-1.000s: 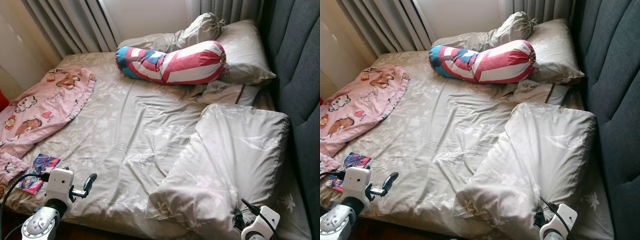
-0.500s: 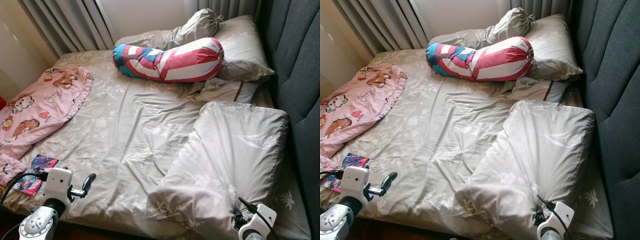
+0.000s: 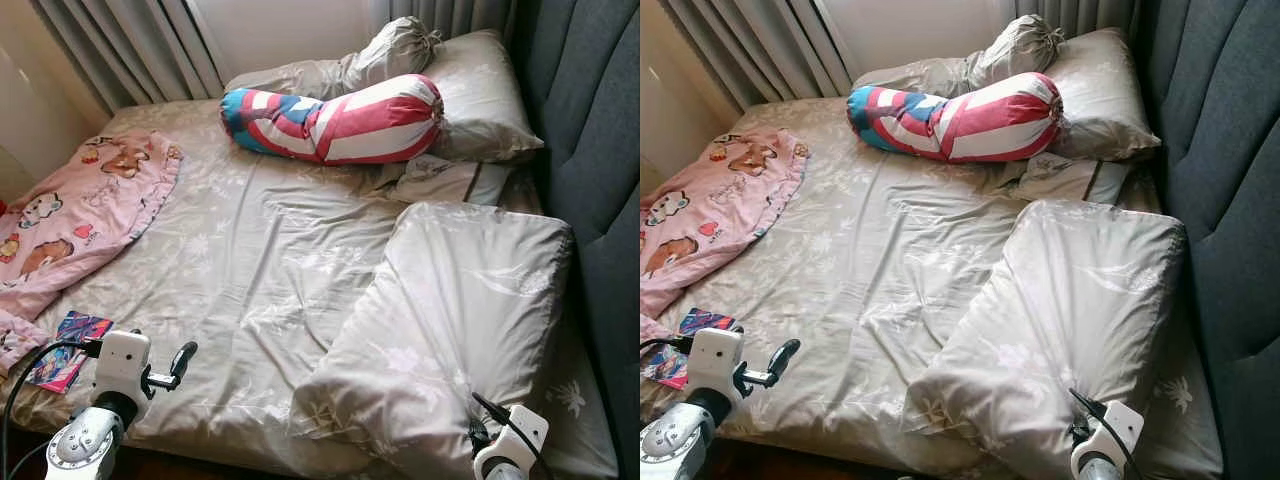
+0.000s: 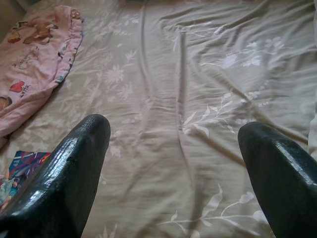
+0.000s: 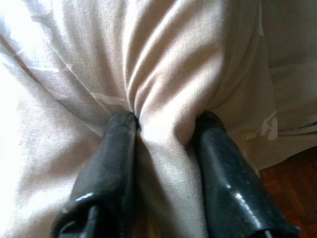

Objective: Clean up the room

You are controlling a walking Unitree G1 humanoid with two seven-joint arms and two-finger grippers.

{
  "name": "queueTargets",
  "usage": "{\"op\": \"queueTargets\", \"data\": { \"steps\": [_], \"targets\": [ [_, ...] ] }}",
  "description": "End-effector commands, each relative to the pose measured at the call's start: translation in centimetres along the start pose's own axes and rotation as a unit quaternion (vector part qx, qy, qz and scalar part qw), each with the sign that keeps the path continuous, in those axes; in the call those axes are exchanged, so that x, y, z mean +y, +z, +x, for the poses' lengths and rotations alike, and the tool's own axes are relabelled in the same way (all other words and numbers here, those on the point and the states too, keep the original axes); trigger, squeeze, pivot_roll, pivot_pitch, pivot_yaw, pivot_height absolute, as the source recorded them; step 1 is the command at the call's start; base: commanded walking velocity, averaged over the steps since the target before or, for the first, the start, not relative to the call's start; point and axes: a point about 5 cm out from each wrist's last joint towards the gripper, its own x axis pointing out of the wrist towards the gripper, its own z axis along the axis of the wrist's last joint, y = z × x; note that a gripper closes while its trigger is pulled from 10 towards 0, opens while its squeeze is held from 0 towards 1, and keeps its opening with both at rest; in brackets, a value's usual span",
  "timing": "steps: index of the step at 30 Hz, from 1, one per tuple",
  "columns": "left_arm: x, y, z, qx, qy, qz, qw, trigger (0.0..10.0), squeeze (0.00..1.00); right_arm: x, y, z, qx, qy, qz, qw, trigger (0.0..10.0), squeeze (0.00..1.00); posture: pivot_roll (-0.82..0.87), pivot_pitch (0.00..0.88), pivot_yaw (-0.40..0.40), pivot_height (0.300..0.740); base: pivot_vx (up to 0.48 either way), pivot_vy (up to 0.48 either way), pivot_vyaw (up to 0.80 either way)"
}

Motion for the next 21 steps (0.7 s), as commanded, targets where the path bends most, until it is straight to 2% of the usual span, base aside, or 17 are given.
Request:
{"op": "queueTargets", "data": {
  "steps": [1, 9, 13, 14, 15, 18, 19, 21],
  "targets": [
    [0.1, -0.6, 0.0, 0.015, 0.006, 0.000, 1.000, 10.0, 0.00, 0.5, -2.9, -0.7, 0.056, 0.004, -0.007, 0.998, 0.0, 0.00, 0.13, 0.098, 0.179, 0.696, 0.000, 0.000, 0.00],
    [-0.3, -0.5, 0.6, 0.013, 0.004, -0.003, 1.000, 10.0, 0.00, -0.4, -1.8, -0.5, 0.036, -0.029, -0.019, 0.999, 0.0, 0.00, 0.13, 0.086, 0.176, 0.696, 0.000, 0.000, 0.00],
    [-0.3, -0.7, 0.7, 0.013, 0.005, -0.004, 1.000, 10.0, 0.00, -0.6, -0.9, -0.3, 0.009, -0.046, -0.028, 0.999, 0.0, 0.00, 0.11, 0.075, 0.170, 0.696, 0.000, 0.000, 0.00],
    [-0.4, -0.7, 0.9, 0.013, 0.005, -0.005, 1.000, 10.0, 0.00, -1.1, -0.1, -0.2, -0.011, -0.065, -0.039, 0.997, 0.0, 0.00, 0.10, 0.072, 0.167, 0.696, 0.000, 0.000, 0.00],
    [-0.5, -0.7, 1.0, 0.013, 0.005, -0.007, 1.000, 10.0, 0.00, -1.2, 0.8, -0.1, -0.035, -0.075, -0.072, 0.994, 0.0, 0.00, 0.10, 0.070, 0.165, 0.696, 0.000, 0.000, 0.00],
    [-0.7, -0.8, 1.2, 0.012, 0.005, -0.008, 1.000, 10.0, 0.00, -1.1, 1.2, 0.0, -0.047, -0.075, -0.089, 0.992, 0.0, 0.00, 0.10, 0.068, 0.164, 0.696, 0.000, 0.000, 0.00],
    [-0.8, -0.8, 1.3, 0.011, 0.005, -0.011, 1.000, 10.0, 0.00, -1.0, 2.8, 0.0, -0.099, -0.085, -0.130, 0.983, 0.0, 0.00, 0.08, 0.064, 0.160, 0.696, 0.000, 0.000, 0.00],
    [-1.0, -0.9, 1.5, 0.011, 0.005, -0.013, 1.000, 10.0, 0.00, -1.1, 4.2, 0.0, -0.141, -0.101, -0.141, 0.975, 0.0, 0.00, 0.07, 0.057, 0.155, 0.696, 0.000, 0.000, 0.00]
  ]
}}
